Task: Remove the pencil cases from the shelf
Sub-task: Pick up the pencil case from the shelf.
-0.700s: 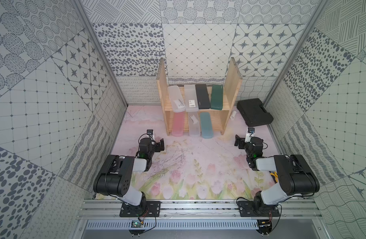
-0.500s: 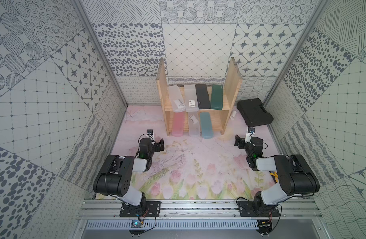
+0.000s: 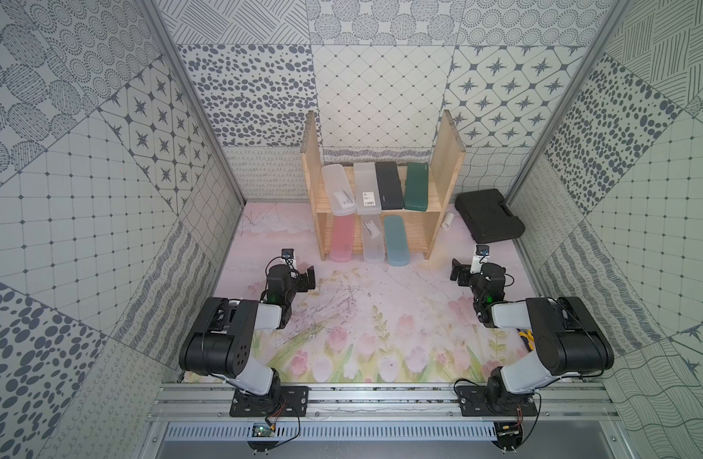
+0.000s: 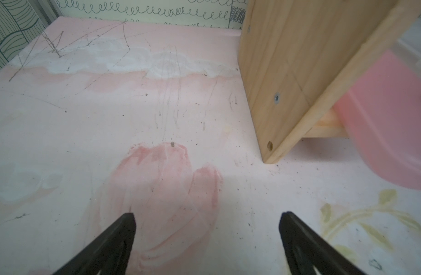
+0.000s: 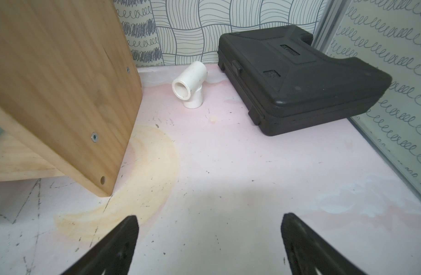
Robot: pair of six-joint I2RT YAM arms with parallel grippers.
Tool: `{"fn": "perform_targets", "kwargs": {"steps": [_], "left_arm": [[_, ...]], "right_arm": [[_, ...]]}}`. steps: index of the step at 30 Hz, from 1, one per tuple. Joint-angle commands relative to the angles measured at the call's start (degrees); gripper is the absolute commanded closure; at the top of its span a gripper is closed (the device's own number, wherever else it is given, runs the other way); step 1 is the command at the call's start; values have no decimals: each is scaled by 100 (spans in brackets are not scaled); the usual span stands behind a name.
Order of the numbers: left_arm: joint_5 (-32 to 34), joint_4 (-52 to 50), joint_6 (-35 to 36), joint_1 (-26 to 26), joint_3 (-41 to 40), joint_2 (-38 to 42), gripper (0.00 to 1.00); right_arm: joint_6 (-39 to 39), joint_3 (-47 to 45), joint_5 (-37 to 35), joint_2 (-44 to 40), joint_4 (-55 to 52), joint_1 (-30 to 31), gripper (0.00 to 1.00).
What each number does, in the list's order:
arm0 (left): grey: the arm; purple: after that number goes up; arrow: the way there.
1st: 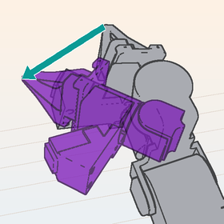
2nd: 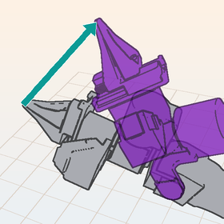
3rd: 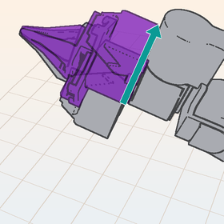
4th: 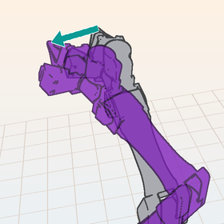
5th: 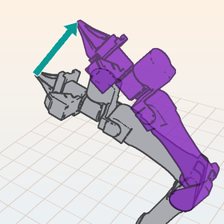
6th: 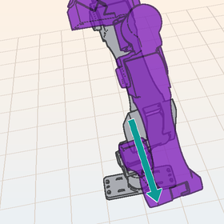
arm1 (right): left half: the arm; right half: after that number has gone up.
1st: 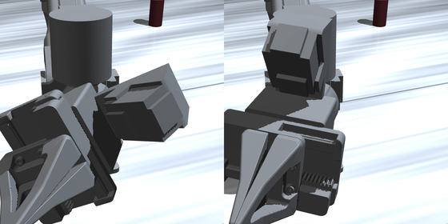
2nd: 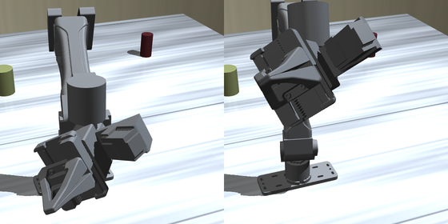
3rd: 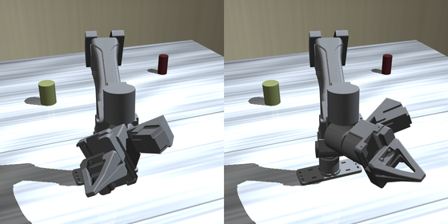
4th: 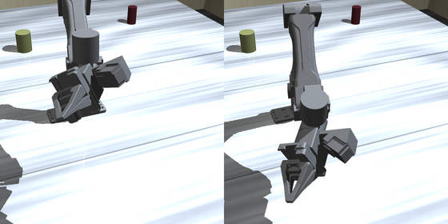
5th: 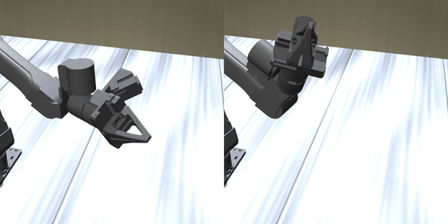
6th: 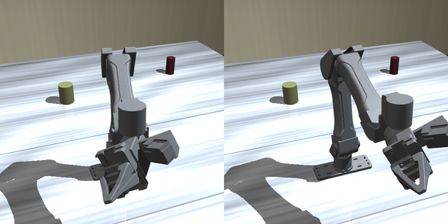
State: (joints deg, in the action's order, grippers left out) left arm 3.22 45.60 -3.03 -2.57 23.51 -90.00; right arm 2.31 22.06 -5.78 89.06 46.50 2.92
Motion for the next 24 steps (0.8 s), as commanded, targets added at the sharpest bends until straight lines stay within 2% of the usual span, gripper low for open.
{"fn": "perform_targets", "kwargs": {"steps": [1,15,17,21,24], "left_arm": [[-96,187,-23,54,43,-7,1],[-94,194,-17,54,40,-2,1],[117,125,-54,50,77,57,1],[170,-1262,-172,49,506,810,1],[4,-2181,-514,46,790,1363,1]], "right_arm": [[-28,123,33,-24,158,16,2],[2,138,40,-47,135,-1,2],[59,224,-68,-205,-138,-7,2],[50,383,-186,-901,-987,-2,2],[619,572,-467,-1670,-1973,-8,2]]}}
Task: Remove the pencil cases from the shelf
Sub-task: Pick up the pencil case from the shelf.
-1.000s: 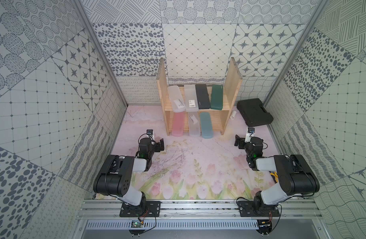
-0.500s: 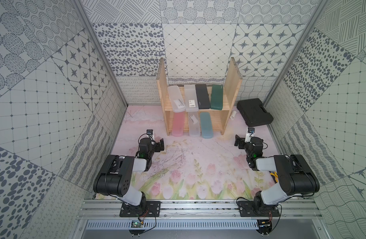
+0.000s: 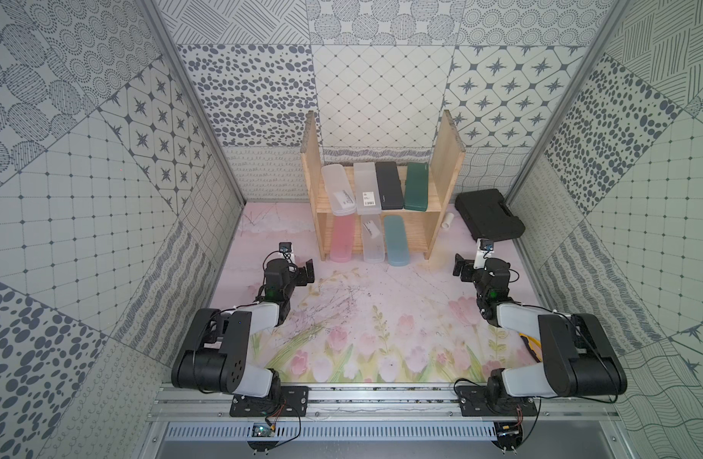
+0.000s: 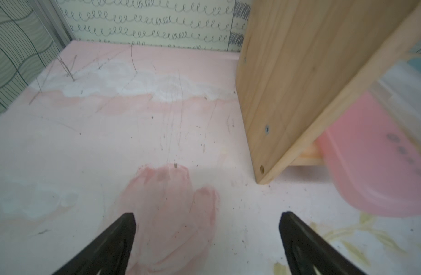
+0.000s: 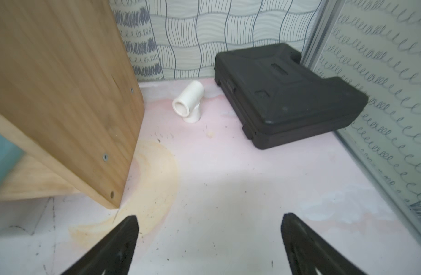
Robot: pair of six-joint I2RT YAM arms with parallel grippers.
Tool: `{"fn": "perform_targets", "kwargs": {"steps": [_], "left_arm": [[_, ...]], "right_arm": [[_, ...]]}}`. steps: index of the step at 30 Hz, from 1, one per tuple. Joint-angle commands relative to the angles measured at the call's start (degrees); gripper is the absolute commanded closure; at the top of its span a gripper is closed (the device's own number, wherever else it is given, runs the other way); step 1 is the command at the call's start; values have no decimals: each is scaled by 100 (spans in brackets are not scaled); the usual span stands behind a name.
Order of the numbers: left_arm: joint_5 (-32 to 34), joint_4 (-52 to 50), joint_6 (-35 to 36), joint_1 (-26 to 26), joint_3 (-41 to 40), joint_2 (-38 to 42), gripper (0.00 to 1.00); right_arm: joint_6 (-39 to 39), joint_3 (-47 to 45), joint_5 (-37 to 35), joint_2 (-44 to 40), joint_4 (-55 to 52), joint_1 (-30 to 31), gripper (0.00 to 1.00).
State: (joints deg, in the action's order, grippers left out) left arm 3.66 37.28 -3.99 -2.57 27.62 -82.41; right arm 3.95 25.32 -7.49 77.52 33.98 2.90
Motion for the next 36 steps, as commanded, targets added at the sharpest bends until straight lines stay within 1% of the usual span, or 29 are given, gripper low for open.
{"fn": "perform_targets", "kwargs": {"steps": [1,4,5,7,8,9,10,11,14,16,17,19,22,24,29,34,36], "left_arm": [[1,-1583,-788,46,442,765,1],[-49,-2339,-1651,48,686,1123,1],[37,-2621,-1990,54,752,1216,1],[195,-3260,-2595,50,916,1346,1],[43,-3511,-2596,53,970,1411,1],[-243,-3561,-2492,47,962,1480,1],[-679,-3532,-2434,52,908,1567,1],[-984,-3456,-2475,52,824,1670,1],[-1617,-3270,-2669,51,635,1919,1],[-1865,-3335,-2772,14,618,2052,1],[-1865,-3441,-2753,-61,630,2121,1],[-1476,-3766,-2620,-374,704,2255,1],[-642,-4160,-2475,-1080,844,2299,1],[-378,-4310,-2453,-1380,965,2164,1],[967,-4620,-2165,-2364,1491,1521,1],[1619,-4578,-1949,-2767,1994,733,1],[1960,-4568,-1771,-2865,2229,382,1]], "right_arm": [[676,268,-226,-766,-971,-16,2],[1272,394,-10,-1464,-1745,-17,2],[1511,484,25,-1664,-2113,-14,2],[1756,698,243,-1982,-2843,-15,2],[1842,815,430,-2109,-3210,-16,2],[1880,854,688,-2189,-3389,-14,2],[1866,869,1058,-2261,-3476,-13,2],[1915,856,1384,-2322,-3530,-15,2],[2171,849,2056,-2407,-3696,-1,2],[2214,940,2358,-2358,-3941,22,2],[2225,1024,2491,-2304,-4115,42,2],[2233,1114,2603,-2211,-4367,104,2],[2288,1026,2591,-2177,-4404,258,2],[2296,943,2487,-2176,-4358,362,2],[2163,814,1968,-2248,-4213,732,2],[1871,878,1424,-2401,-4355,1126,2],[1853,857,1373,-2458,-4347,1161,2]]}}
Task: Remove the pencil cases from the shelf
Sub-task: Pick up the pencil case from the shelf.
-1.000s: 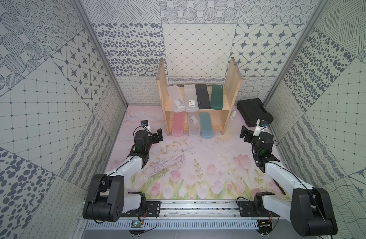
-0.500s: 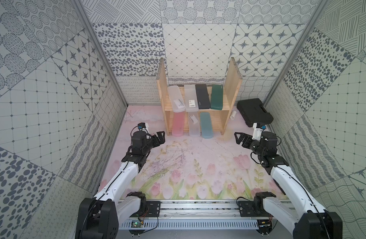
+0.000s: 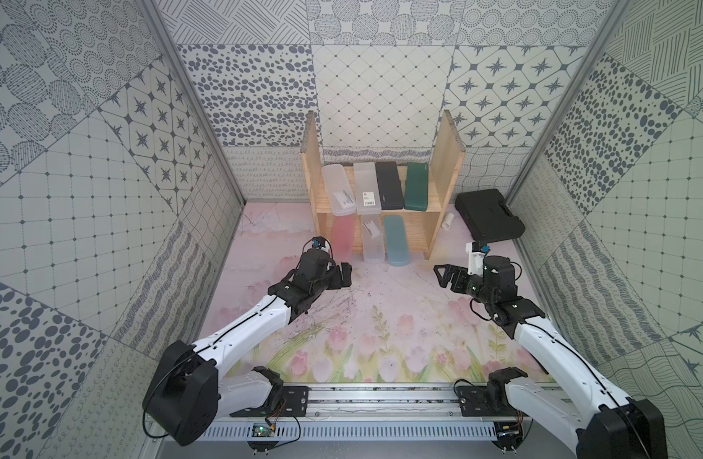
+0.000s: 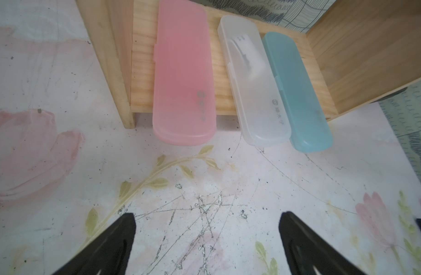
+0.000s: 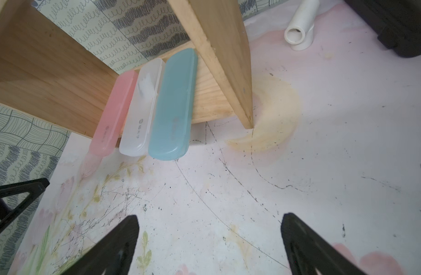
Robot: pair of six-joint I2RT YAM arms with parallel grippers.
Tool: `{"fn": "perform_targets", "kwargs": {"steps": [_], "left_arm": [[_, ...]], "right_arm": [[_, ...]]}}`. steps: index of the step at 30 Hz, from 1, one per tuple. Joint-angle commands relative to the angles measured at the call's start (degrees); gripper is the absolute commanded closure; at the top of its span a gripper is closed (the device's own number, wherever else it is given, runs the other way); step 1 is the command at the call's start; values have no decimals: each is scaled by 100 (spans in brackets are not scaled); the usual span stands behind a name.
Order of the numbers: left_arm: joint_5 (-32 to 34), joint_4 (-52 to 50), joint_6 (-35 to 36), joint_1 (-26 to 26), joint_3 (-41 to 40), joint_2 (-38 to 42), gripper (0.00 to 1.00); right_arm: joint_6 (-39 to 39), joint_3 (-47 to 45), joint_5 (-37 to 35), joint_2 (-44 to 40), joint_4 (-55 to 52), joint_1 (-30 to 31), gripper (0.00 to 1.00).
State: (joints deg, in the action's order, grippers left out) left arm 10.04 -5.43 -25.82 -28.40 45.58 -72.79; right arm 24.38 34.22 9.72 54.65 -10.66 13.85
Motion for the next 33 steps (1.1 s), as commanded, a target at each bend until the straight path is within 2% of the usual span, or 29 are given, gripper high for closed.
{"fn": "perform_targets", "kwargs": {"steps": [1,13,26,33], "left_arm": [[1410,-292,513,-303,571,-779,1],[2018,51,1253,-293,1634,-2354,1],[1258,306,1037,190,2095,-3100,1],[1088,438,1000,256,2110,-3220,8]], "right_arm": [[-186,-32,-358,-196,113,66,2],[-221,-91,-350,-332,169,74,2],[-184,-157,-348,-328,278,74,2],[-151,-192,-365,-325,326,74,2]]}}
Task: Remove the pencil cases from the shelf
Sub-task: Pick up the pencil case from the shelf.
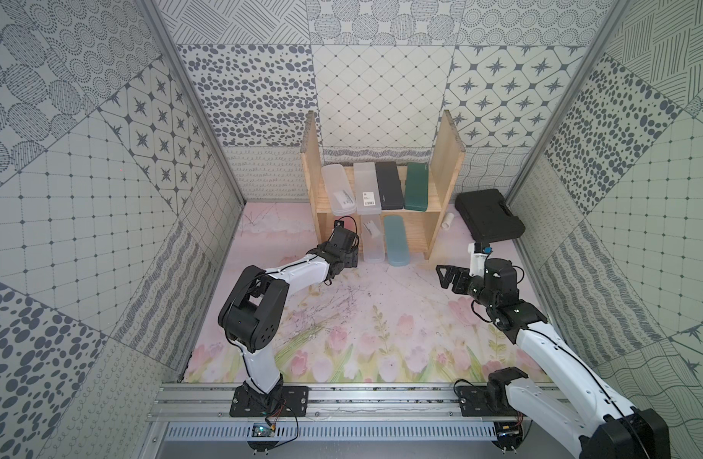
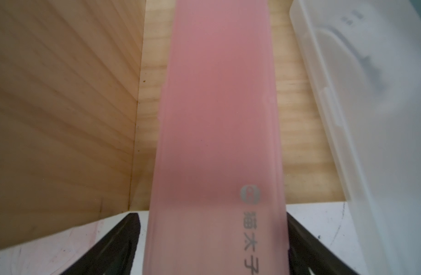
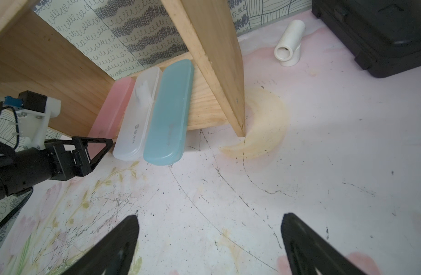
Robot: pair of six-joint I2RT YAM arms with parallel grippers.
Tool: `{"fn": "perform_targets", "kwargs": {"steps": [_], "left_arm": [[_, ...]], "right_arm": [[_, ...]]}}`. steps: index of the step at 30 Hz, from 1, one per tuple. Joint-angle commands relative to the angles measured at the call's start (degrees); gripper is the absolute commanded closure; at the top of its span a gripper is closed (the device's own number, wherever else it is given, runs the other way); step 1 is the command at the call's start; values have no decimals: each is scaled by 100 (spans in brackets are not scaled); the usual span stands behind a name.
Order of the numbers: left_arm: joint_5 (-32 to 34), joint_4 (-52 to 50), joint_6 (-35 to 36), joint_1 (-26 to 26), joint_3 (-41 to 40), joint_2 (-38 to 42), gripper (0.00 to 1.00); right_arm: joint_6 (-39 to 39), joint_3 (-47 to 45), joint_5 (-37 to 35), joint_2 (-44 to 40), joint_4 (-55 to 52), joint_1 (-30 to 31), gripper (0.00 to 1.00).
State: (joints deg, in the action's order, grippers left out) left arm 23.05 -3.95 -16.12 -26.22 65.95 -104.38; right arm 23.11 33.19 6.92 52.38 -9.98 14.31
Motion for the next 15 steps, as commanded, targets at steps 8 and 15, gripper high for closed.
{"fn": "perform_targets", "kwargs": {"steps": [8,15], "left_arm": [[-255,255,13,33,98,-78,15],[-226,263,-53,30,-129,121,25]], "right_arm": [[-18,-102,-108,-106,268,33,2],[9,-108,-112,-114,274,28,2]]}}
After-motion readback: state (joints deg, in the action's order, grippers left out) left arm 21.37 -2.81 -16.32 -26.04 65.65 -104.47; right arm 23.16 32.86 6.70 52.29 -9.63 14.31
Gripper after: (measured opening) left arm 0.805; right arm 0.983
